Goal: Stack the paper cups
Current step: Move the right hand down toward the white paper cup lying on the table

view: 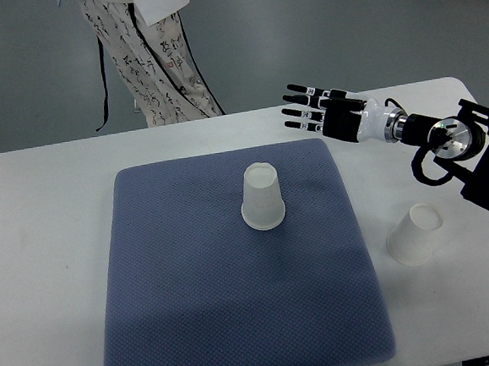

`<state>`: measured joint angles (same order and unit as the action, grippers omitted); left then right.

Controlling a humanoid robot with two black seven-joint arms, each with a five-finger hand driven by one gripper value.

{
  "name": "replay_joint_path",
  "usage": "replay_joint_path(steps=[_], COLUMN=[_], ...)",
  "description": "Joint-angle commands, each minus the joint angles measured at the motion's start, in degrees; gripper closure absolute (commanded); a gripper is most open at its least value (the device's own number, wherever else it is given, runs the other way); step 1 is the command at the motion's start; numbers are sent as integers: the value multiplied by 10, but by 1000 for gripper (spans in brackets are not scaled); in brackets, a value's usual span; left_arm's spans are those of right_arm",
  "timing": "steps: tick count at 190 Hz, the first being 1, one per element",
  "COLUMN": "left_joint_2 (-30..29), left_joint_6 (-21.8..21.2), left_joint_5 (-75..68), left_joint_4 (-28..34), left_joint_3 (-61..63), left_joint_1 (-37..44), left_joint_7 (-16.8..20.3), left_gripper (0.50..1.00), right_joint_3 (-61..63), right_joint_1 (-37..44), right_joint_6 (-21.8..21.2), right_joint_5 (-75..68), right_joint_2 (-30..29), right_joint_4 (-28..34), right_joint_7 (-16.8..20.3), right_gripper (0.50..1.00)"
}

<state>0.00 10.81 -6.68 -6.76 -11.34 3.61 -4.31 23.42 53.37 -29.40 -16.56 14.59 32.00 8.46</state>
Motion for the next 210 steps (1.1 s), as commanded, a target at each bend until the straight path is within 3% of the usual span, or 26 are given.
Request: replay_joint_path(steps=[1, 49, 159, 210], left_joint_2=[0, 0, 0, 0], left_joint_6=[0, -2, -7, -7], left_joint_5=[0, 0, 0, 0], left_joint_4=[0, 1, 9, 5], left_joint_3=[0, 0, 1, 1], left_joint_1=[0, 3, -11, -11], left_joint_7=[0, 2, 2, 2], left_gripper=[500, 500, 500, 500], right_joint_3=[2, 3, 31, 30], right_joint_1=[0, -1, -15, -15], right_joint_6=[0, -1, -37, -38], right_joint_5=[0, -1, 0, 1], right_joint_2=[-2, -1, 25, 72], right_joint_4=[-1, -1, -1, 0], right_joint_7=[-2, -30, -30, -29], right_gripper=[576, 574, 576, 576])
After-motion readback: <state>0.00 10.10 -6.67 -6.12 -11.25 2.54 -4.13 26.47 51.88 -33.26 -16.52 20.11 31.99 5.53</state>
